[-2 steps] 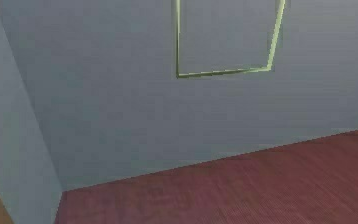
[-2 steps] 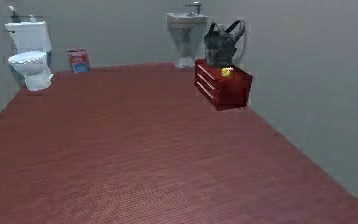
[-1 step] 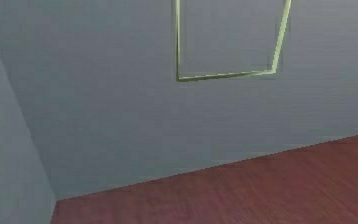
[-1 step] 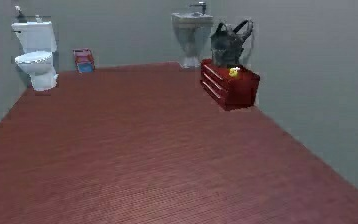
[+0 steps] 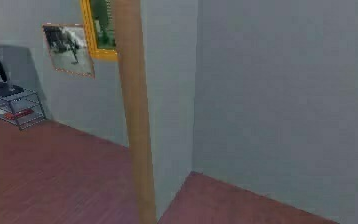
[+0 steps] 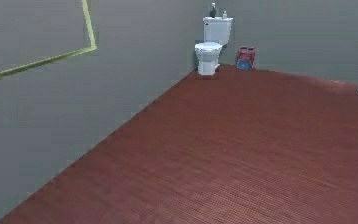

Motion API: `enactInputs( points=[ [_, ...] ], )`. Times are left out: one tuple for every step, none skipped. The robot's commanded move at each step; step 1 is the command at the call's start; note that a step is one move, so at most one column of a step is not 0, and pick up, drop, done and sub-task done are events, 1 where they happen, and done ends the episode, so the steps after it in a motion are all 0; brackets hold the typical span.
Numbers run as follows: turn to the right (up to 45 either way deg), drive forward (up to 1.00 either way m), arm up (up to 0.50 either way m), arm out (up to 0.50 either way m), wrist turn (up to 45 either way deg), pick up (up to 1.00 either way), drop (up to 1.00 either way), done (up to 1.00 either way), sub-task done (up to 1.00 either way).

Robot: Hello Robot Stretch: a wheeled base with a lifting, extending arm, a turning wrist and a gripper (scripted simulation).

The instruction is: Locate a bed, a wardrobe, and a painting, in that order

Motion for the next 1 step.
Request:
enactInputs(
  points=[
    [-33.0, 0.00, 0.00, 0.00, 0.0, 0.00, 0.00, 0.00, 0.00]
  ],
)
